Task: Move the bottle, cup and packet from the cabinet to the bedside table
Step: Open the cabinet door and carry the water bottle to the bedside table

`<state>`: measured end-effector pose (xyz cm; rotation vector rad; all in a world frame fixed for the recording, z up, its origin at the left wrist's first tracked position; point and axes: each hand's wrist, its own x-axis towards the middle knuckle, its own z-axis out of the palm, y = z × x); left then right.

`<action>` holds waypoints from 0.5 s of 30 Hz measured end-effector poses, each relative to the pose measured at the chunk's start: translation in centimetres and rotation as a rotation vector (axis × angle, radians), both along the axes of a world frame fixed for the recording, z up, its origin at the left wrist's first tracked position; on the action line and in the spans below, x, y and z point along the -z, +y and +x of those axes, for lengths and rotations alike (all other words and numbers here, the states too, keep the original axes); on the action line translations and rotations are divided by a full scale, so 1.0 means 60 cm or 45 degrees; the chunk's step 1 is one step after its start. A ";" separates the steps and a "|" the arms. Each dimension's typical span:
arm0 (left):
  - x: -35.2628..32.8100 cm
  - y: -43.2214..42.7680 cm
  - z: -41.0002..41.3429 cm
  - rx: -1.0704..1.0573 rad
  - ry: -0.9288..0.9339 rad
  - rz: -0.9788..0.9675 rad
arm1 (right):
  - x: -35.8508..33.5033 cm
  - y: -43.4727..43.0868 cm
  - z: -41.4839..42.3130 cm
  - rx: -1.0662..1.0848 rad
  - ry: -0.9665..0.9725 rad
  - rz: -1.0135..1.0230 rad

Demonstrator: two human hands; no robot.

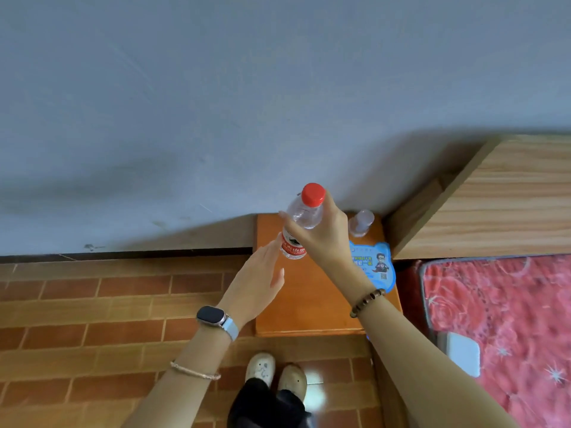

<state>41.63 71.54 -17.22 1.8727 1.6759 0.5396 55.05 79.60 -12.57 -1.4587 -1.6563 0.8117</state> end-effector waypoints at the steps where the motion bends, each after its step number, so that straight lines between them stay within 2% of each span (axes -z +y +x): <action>1: 0.023 0.006 -0.002 0.016 -0.010 -0.016 | 0.026 0.007 -0.004 -0.004 -0.003 -0.008; 9: 0.223 0.030 -0.024 0.025 -0.027 -0.142 | 0.235 0.032 -0.024 -0.113 0.004 -0.101; 15: 0.320 0.045 -0.031 -0.004 -0.073 -0.191 | 0.335 0.053 -0.027 -0.194 -0.007 -0.086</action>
